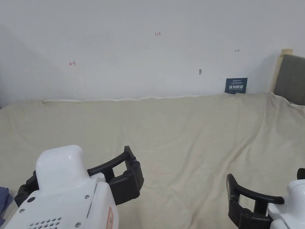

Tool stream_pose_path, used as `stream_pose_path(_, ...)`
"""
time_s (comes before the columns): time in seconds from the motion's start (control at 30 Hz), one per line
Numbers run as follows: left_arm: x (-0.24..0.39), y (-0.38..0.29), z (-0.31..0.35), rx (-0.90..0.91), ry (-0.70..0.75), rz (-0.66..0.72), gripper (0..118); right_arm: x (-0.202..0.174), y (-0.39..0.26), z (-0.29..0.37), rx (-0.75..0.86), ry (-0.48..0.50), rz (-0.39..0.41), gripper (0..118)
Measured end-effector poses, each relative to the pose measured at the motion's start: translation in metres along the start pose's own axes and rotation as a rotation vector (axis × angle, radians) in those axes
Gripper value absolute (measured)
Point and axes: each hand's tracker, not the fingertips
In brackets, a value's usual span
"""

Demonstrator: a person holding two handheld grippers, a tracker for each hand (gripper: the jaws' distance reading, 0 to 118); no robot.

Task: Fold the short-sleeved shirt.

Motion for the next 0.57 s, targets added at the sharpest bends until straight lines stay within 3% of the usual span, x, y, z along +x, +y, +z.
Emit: stream_pose_path(0.57, -0.0076, -0.0057, -0.0055, -0.075, 0.021, 0.034, 118, 0.0004, 0.0031, 0.0041, 0.016, 0.006, 0.005, 118)
